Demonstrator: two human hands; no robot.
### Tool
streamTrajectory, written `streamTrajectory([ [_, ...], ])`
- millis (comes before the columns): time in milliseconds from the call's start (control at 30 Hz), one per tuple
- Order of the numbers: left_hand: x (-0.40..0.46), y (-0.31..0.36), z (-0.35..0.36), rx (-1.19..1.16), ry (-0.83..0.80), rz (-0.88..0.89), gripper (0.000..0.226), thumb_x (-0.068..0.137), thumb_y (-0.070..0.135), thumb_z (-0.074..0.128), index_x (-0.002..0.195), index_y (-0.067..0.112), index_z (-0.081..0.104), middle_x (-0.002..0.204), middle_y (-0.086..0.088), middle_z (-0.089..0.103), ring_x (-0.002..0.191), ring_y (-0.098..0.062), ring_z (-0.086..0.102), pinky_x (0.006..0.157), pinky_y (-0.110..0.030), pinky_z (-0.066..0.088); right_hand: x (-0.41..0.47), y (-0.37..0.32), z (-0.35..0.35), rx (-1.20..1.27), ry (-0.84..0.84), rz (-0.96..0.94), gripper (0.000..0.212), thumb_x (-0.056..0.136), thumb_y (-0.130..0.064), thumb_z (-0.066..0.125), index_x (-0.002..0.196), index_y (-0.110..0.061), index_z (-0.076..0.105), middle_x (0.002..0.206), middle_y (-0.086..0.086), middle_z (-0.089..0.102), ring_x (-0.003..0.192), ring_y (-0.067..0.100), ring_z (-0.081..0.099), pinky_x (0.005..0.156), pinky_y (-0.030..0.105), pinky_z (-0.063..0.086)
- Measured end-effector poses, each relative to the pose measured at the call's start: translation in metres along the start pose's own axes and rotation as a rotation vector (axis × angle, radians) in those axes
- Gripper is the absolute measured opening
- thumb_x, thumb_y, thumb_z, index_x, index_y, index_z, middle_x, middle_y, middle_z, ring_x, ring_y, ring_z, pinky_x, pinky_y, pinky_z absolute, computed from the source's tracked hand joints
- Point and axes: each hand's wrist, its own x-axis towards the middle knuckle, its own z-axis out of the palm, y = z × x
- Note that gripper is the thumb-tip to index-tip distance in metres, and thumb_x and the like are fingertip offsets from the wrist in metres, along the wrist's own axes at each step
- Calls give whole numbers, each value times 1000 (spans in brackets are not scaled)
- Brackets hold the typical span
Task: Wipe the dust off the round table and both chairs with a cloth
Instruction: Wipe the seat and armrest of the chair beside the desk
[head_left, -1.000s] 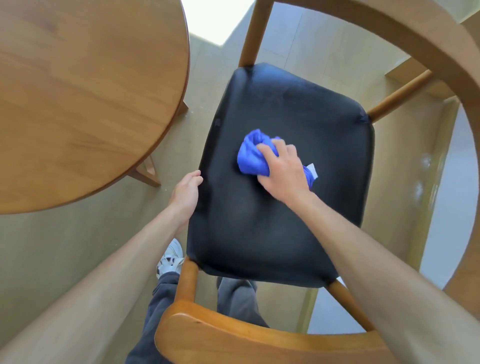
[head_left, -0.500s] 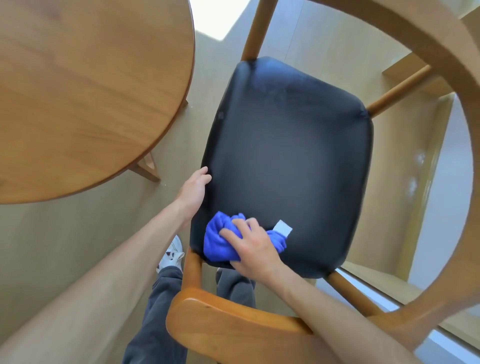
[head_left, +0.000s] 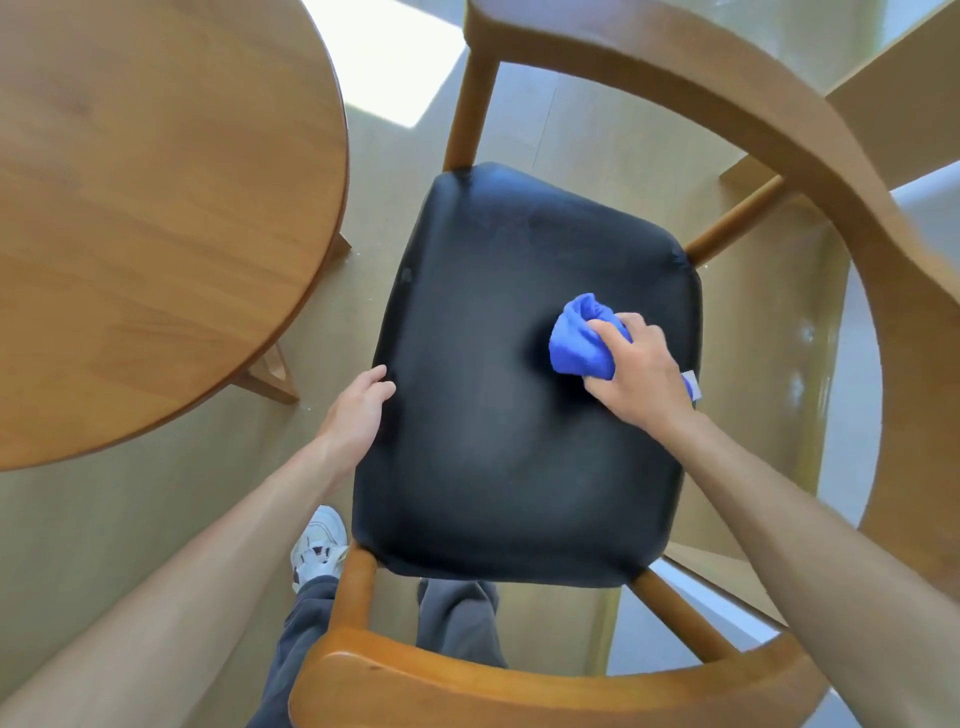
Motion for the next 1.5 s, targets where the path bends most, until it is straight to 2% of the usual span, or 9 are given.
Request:
streamTrajectory([
  [133, 0, -4, 7, 7, 7, 1, 46, 99, 25, 37, 145, 27, 40, 152, 8, 35, 140, -14, 29, 116, -40, 24, -4, -11, 33, 189, 90, 396, 51, 83, -22, 63, 132, -17, 48, 127, 10, 42, 100, 35, 42, 74, 34, 38],
  [200, 1, -5, 7, -28, 7, -3, 46, 99, 24, 38, 145, 27, 40, 152, 8, 36, 140, -14, 29, 117, -41, 23, -26, -39, 52, 227, 102, 415, 52, 81, -20, 62, 131, -17, 48, 124, 10, 42, 98, 33, 42, 71, 35, 39],
  [400, -2, -4, 11, -118, 6, -23, 48, 97, 22, 41, 144, 29, 41, 151, 8, 37, 140, -13, 29, 115, -36, 24, -115, -130, 82, 202, -33, 51, 57, 56, -17, 78, 111, -13, 65, 111, 17, 59, 77, 34, 52, 61, 36, 53],
  [567, -5, -6, 5, -116, -13, -28, 47, 96, 22, 42, 143, 29, 42, 150, 8, 37, 139, -12, 30, 115, -39, 25, -126, -135, 81, 157, -401, -223, 53, 78, -21, 61, 129, -19, 49, 127, 9, 43, 101, 31, 40, 75, 42, 49],
  [800, -4, -3, 1, -76, -22, -40, 44, 97, 23, 42, 141, 30, 44, 149, 8, 39, 139, -13, 31, 115, -42, 26, -109, -129, 59, 207, -681, -607, 53, 78, -19, 67, 128, -24, 51, 109, 6, 44, 88, 24, 38, 65, 34, 32],
  [933, 5, -4, -3, -41, 17, -49, 42, 98, 22, 41, 139, 28, 47, 147, 2, 43, 138, -18, 34, 114, -46, 28, -54, -62, 29, 338, -414, -205, 58, 74, -20, 66, 130, -24, 51, 116, 2, 44, 102, 28, 46, 83, 38, 46],
  [1100, 21, -7, 4, -2, 131, -22, 37, 97, 21, 41, 130, 27, 55, 140, -10, 46, 132, -26, 40, 111, -50, 31, 15, 71, -6, 185, 62, 243, 58, 74, -16, 72, 129, -13, 54, 127, 17, 48, 111, 39, 47, 96, 37, 38],
  [1267, 30, -16, 11, 72, 222, 45, 27, 94, 20, 46, 114, 33, 60, 124, 0, 45, 115, -22, 49, 105, -53, 38, 23, 150, 2, 491, 7, 590, 40, 79, -16, 66, 116, -22, 49, 122, 7, 53, 108, 30, 56, 90, 39, 46],
  [1500, 24, -12, 6, 77, 157, 10, 31, 94, 25, 46, 120, 35, 58, 135, -3, 43, 123, -24, 45, 107, -51, 37, -54, 103, 31, 615, 18, 886, 34, 79, -16, 57, 110, -23, 46, 112, 4, 59, 96, 26, 59, 82, 37, 48],
])
